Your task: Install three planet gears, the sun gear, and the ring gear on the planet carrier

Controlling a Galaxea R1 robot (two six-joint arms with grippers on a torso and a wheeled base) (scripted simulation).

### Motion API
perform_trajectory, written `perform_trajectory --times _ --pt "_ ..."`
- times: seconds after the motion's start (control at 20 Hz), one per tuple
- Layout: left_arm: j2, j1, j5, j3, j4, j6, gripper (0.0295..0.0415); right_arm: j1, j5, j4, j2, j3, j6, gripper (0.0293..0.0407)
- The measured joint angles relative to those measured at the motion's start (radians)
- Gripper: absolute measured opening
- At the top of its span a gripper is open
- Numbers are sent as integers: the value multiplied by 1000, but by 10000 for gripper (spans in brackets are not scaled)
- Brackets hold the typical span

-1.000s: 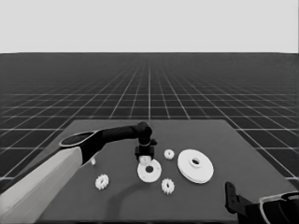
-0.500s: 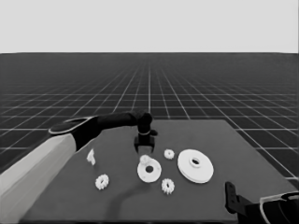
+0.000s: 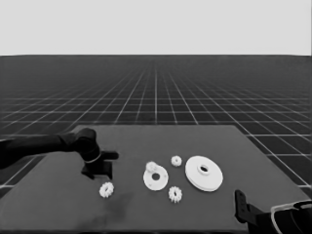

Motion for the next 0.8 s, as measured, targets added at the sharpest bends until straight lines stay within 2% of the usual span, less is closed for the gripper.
perform_trajectory --times 0.05,0.15,0.25,0.5,0.6,0.8 --pt "12 93 -33 -36 94 18 385 0 0 0 0 0 0 385" --pt "34 188 -73 -96 174 44 385 0 0 0 0 0 0 385" --pt "44 216 -89 -122 198 55 385 0 0 0 0 0 0 385" --pt "49 228 -97 -135 210 61 385 0 0 0 0 0 0 385" --pt "49 229 -98 -136 210 61 314 0 0 0 0 0 0 385" --pt "49 228 -98 -136 211 61 313 0 0 0 0 0 0 385"
